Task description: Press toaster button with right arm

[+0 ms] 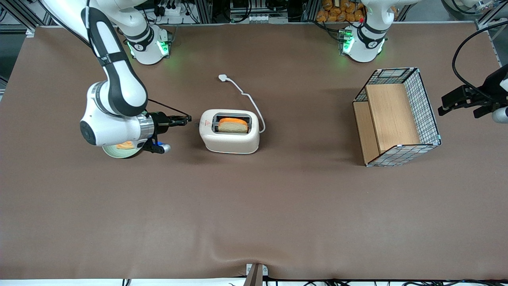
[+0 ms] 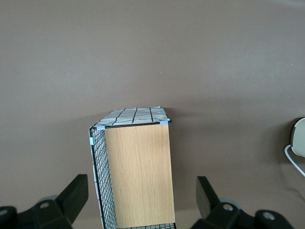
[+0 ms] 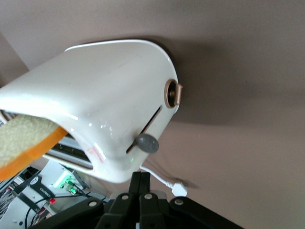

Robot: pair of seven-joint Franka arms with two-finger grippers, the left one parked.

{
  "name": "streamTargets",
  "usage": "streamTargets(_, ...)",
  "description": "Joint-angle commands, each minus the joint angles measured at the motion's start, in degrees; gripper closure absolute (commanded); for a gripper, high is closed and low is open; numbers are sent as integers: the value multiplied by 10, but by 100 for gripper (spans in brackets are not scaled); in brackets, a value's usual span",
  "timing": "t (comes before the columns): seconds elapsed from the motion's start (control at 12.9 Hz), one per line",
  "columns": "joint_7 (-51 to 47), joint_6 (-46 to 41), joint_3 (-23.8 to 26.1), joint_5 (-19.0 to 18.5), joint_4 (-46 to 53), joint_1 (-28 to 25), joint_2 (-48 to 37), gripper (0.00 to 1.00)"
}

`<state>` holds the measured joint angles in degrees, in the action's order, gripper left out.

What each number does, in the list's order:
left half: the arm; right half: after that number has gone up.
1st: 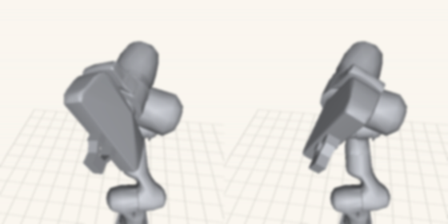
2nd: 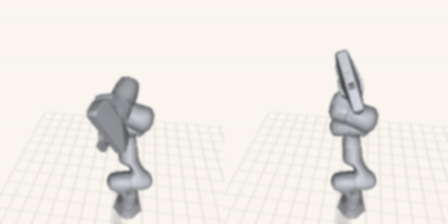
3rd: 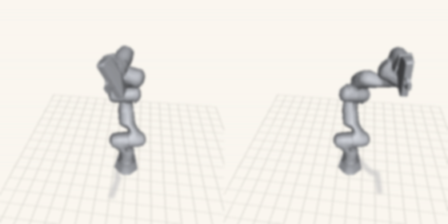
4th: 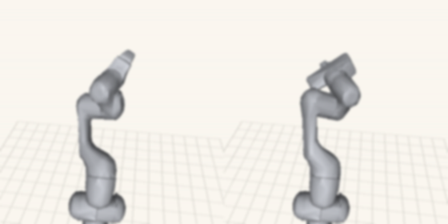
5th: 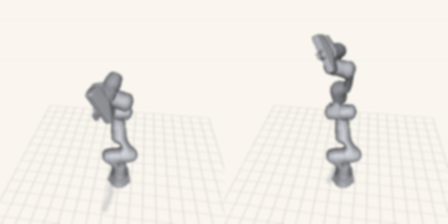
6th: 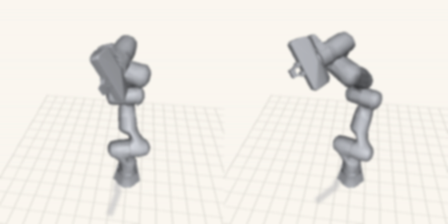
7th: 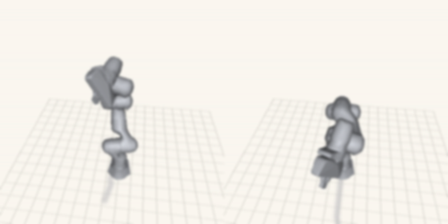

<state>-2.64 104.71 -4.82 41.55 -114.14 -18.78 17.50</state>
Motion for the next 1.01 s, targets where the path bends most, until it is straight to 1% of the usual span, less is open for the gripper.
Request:
streamTargets(0.0, -3, 33, -5, 18, -5, -18, 8, 100)
streamTargets(0.62, 7, 45, -5, 20, -6, -16, 31, 100)
streamTargets(0.93, 7, 70, -5, 20, -6, -22, 46, 100)
